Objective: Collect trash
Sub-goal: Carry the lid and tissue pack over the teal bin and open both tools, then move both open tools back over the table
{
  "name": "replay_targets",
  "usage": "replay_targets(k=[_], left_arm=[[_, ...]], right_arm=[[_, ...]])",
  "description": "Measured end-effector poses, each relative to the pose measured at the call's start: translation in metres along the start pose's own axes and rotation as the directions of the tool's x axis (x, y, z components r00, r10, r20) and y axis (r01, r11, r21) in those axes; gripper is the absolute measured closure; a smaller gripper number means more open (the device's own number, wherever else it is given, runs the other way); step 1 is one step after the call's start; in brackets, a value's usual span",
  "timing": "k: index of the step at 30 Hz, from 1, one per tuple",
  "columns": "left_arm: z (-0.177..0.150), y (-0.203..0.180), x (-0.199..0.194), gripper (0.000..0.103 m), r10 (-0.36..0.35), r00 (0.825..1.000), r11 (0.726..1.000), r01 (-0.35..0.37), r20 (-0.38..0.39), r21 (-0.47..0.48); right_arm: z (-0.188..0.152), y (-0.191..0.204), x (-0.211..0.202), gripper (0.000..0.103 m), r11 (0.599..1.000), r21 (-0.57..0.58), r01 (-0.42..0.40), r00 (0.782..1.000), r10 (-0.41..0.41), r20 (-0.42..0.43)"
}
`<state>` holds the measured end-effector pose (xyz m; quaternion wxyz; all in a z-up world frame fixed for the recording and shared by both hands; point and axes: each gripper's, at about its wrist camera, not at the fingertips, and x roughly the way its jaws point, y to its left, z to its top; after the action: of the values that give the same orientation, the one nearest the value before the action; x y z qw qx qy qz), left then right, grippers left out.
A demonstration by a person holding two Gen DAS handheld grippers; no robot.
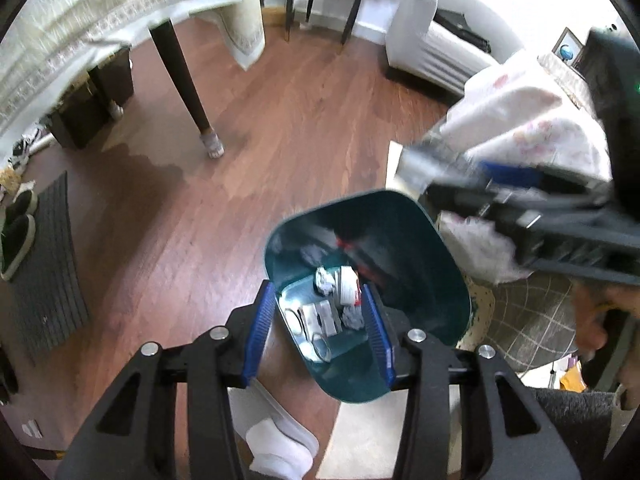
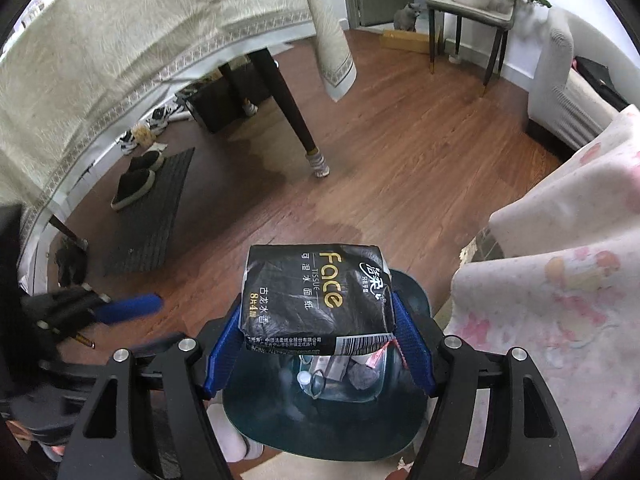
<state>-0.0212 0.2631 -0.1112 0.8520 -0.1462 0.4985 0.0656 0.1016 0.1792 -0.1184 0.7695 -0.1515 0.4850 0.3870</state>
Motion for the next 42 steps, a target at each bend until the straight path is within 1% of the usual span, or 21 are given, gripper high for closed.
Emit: replay_targets(k=[8, 10, 16, 19, 23, 26, 28, 32, 35, 39, 42], left_arm=[[0.014, -0.009, -0.034, 0.07, 0.022, 0.992, 0.999, -0.027, 0.128, 0.04], [0.018, -0.014, -0.044, 0.07, 0.017, 0.987, 0.998, -0.025, 0.161, 0.052], [0.029, -0.026, -0.066, 0.072, -0.02, 0.974, 0.996, 0.001, 0.226, 0.086], [0.032, -0.031, -0.076, 0.072, -0.017, 0.966, 0.994, -0.011, 0.259, 0.109], [0.039, -0.035, -0.089, 0.073, -0.027, 0.954, 0.993, -0.009, 0.298, 0.118], [0.042, -0.039, -0.097, 0.073, -0.028, 0.946, 0.993, -0.011, 0.322, 0.119], [0.045, -0.04, -0.1, 0.073, -0.031, 0.943, 0.994, -0.007, 0.331, 0.112], [0.049, -0.043, -0.104, 0.073, -0.037, 0.938, 0.994, 0.0, 0.344, 0.105], [0.054, -0.047, -0.106, 0.073, -0.039, 0.934, 0.995, 0.004, 0.354, 0.1], [0.057, -0.051, -0.109, 0.073, -0.041, 0.929, 0.996, 0.008, 0.367, 0.092], [0.062, -0.057, -0.111, 0.073, -0.035, 0.925, 0.996, 0.0, 0.379, 0.091]], right_arm=[[-0.01, 0.005, 0.024, 0.032, 1.0, -0.022, 0.011, 0.997, -0.013, -0.072], [-0.014, 0.006, 0.03, 0.032, 1.0, -0.025, 0.015, 0.996, -0.018, -0.092], [-0.03, 0.007, 0.049, 0.032, 0.999, -0.037, 0.022, 0.987, -0.028, -0.159], [-0.037, 0.009, 0.056, 0.032, 0.997, -0.066, 0.038, 0.981, -0.049, -0.188], [-0.043, 0.01, 0.059, 0.031, 0.996, -0.082, 0.037, 0.975, -0.054, -0.217], [-0.048, 0.013, 0.061, 0.027, 0.994, -0.103, 0.022, 0.97, -0.046, -0.239], [-0.05, 0.015, 0.06, 0.023, 0.993, -0.115, 0.02, 0.968, -0.048, -0.245], [-0.054, 0.015, 0.054, 0.022, 0.992, -0.124, 0.01, 0.969, -0.04, -0.245], [-0.054, 0.016, 0.043, 0.022, 0.992, -0.127, 0.0, 0.974, -0.029, -0.226], [-0.05, 0.015, 0.022, 0.022, 0.992, -0.124, -0.022, 0.985, 0.0, -0.174], [-0.045, 0.014, -0.003, 0.023, 0.989, -0.141, -0.04, 0.993, 0.025, -0.111]])
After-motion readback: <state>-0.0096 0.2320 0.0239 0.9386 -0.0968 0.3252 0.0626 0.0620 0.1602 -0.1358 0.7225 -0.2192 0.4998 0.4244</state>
